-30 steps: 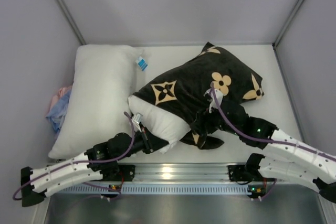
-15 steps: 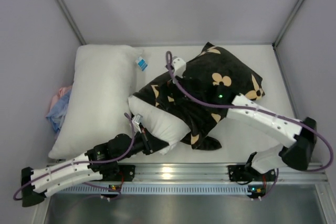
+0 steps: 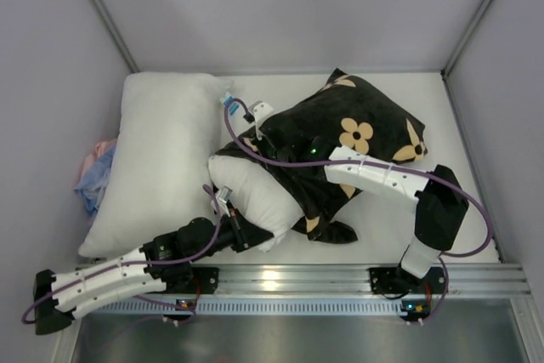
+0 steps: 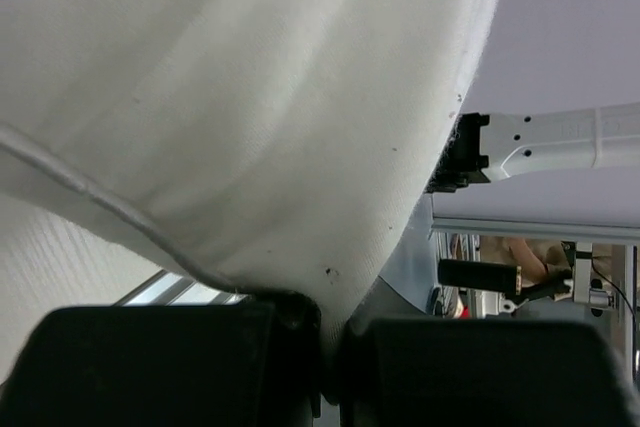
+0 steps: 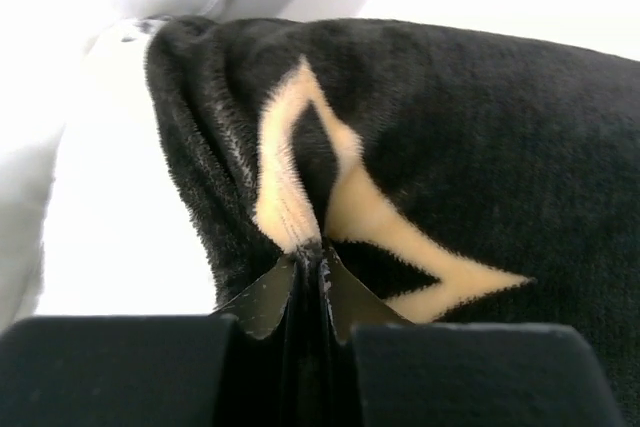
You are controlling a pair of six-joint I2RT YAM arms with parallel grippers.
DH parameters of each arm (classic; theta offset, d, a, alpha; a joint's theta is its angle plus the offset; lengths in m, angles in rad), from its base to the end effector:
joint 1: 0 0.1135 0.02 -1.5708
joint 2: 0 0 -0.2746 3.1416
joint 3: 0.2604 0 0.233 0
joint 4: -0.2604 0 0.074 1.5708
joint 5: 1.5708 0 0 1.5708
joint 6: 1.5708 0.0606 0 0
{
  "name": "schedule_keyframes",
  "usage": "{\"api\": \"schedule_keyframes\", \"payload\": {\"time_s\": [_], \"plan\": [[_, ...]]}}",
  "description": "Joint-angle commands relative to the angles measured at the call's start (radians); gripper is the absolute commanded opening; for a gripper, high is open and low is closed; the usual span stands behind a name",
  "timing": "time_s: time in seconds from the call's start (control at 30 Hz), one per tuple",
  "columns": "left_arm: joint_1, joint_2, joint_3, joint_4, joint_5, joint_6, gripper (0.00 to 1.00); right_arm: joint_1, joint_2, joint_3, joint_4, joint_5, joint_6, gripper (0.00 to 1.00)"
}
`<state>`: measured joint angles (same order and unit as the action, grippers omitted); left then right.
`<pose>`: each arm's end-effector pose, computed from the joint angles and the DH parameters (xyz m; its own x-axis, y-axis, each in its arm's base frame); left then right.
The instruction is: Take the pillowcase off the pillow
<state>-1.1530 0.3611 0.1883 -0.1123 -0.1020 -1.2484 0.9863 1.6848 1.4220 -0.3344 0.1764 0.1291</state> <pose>0.0560 -0.1109 0.1931 -0.8609 -0.3861 -0.3312 0.1673 0.4000 -0.9011 0.2267 0.3234 0.3106 -0.4031 -0.3796 -0.8327 -0.6949 0.7191 0.0086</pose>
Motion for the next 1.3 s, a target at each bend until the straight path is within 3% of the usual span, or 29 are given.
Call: {"api": "schedule_keyframes", "payload": {"time_s": [0.0,0.2,0.3,0.4,0.53,0.7,0.73,0.83,0.87,0.93,1.17,1.27], "plan": [[-0.002,0.028,0.042,0.063,0.012,0.006,0.00,-0.001,0.047,-0.005,0.017,0.213,0.006,0.00],[-0.002,0.009,0.039,0.063,0.024,0.004,0.00,-0.119,0.016,-0.005,0.032,0.317,0.087,0.00],[-0.004,-0.026,0.022,0.063,0.027,-0.005,0.00,-0.260,-0.014,-0.006,0.021,0.334,0.150,0.00],[-0.004,-0.063,0.005,0.063,0.035,-0.019,0.00,-0.501,-0.030,0.000,-0.032,0.354,0.203,0.00],[-0.005,-0.082,-0.006,0.063,0.044,-0.029,0.00,-0.668,-0.059,-0.011,-0.097,0.309,0.230,0.00],[-0.005,-0.054,0.002,0.065,0.016,-0.017,0.00,-0.611,-0.147,-0.064,-0.071,0.062,0.198,0.01],[-0.005,-0.041,0.010,0.063,0.013,-0.013,0.00,-0.551,-0.171,-0.075,-0.068,0.046,0.185,0.05],[-0.005,0.027,0.057,0.065,0.012,0.012,0.00,-0.413,-0.298,-0.150,-0.064,0.124,0.173,0.53],[-0.005,0.065,0.086,0.063,0.013,0.020,0.00,-0.391,-0.336,-0.200,-0.064,0.130,0.179,0.75],[-0.005,0.104,0.120,0.063,0.016,0.044,0.00,-0.345,-0.474,-0.254,-0.078,0.103,0.213,0.98],[-0.004,0.272,0.299,0.010,-0.030,0.154,0.00,-0.301,-0.923,-0.549,-0.124,-0.237,0.293,0.99],[-0.004,0.347,0.433,-0.070,-0.070,0.222,0.00,-0.299,-1.032,-0.627,-0.170,-0.285,0.329,0.99]]}}
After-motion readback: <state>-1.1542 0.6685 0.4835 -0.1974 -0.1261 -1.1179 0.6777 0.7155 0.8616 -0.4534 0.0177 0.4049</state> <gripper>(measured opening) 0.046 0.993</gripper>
